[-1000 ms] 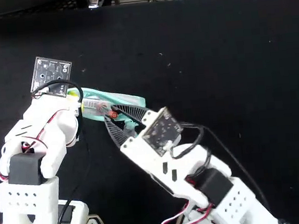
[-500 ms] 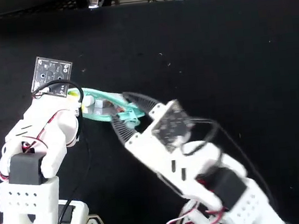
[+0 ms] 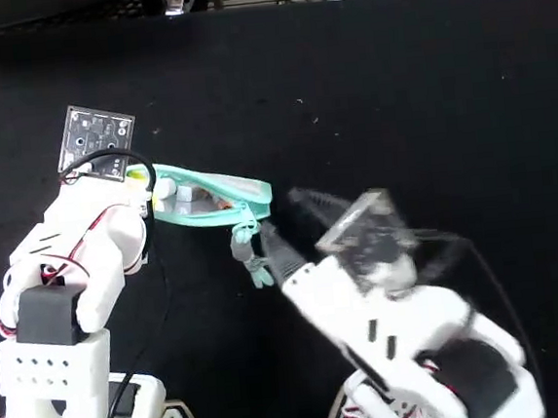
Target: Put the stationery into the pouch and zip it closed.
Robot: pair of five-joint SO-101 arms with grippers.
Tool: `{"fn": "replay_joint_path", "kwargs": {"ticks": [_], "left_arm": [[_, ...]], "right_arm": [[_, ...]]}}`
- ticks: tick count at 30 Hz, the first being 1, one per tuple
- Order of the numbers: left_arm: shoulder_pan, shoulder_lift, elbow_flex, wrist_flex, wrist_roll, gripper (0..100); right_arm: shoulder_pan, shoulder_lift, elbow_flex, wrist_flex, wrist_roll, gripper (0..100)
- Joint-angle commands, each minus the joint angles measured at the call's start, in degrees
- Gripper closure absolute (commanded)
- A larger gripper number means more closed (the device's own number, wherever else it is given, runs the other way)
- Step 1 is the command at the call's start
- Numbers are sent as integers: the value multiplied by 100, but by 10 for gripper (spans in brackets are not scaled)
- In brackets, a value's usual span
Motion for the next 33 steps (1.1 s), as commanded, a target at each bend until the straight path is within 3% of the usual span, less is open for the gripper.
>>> {"fn": "replay_joint_path", "kwargs": {"ticks": [1,7,12,16,22,25,33], "left_arm": [[-13,88,84,-26,-53,964],[-13,88,84,-26,-53,964],[-13,88,84,-26,-53,964],[-40,88,84,-26,-53,964],[-13,88,84,-26,-53,964],[-13,88,84,-26,-53,964],[-13,88,84,-35,-53,964]], "right_arm": [[-615,-40,303,18,9,747],[-1266,-40,945,-369,-492,720],[-1275,13,2185,-2154,-826,721],[-809,-22,2747,-3323,-923,804],[809,-40,2501,-3376,-914,983],[1319,-48,2404,-3270,-905,982],[1415,-1024,2053,-2602,149,985]]}}
